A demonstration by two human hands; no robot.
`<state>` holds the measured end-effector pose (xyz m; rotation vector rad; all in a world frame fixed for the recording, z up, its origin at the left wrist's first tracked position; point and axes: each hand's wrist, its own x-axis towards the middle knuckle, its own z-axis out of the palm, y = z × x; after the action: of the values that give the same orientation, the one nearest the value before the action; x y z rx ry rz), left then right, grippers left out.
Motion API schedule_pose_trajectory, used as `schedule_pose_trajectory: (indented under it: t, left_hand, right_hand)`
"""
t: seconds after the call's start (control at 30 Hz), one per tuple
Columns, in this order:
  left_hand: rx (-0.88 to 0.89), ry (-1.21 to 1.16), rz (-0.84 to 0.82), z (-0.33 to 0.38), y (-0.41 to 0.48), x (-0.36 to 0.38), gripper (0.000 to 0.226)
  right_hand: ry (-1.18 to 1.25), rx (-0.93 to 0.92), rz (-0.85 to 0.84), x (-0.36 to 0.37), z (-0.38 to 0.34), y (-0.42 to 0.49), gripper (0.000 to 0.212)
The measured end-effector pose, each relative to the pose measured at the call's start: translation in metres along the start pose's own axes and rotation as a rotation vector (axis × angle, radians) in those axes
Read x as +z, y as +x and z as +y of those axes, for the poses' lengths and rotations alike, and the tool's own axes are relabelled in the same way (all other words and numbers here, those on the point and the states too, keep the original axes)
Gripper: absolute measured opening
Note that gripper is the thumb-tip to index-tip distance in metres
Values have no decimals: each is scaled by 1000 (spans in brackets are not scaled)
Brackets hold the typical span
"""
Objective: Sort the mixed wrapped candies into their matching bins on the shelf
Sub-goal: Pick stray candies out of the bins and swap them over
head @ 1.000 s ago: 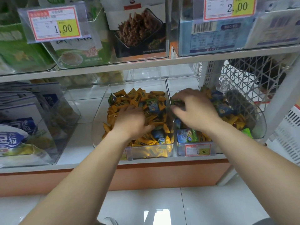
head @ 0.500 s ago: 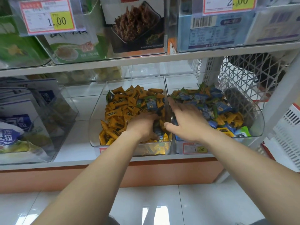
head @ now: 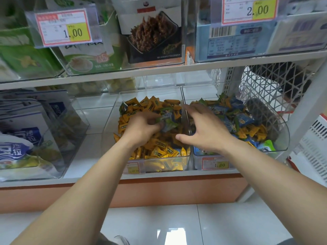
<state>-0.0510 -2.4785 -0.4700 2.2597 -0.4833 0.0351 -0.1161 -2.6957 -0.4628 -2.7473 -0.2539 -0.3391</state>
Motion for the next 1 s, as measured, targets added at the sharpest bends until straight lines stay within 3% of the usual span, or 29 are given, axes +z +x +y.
schedule_pose_trajectory:
  t: [0.1,0.2,0.33,0.37,0.43,0.5,0.6,0.7,1.0]
  left_hand:
    - [-38,-253,11,13,-11,-5,28]
    - [-65,-489,12,29,-21,0,24]
    - [-93,-737,-40,43,-21,10,12]
    - [-83,-691,-38,42,-20,14,10]
    - [3,-383,-34,31,-15,21,14]
    - [74,-104,-135,21,-11,29,16]
    - [128,204,-334,9,-2,46,15]
    - [151,453,-443,1,7,60,23]
    - [118,559,-573,-4,13,65,40]
  right_hand:
    - [78,-30,99,-1,-13,4,83]
    - [352,14,23,0,-20,5,71]
    - [614,69,180,-9,-13,6,25]
    - [616,80,235,-12,-8,6,25]
    - [516,75,354,-20,5,3,28]
    - [336,72,407,-22,21,-2,26]
    - [32,176,227,-16,46,-9,30]
    - [23,276,84,-12,58,-9,41]
    - [-39,295,26,-9,61,-5,44]
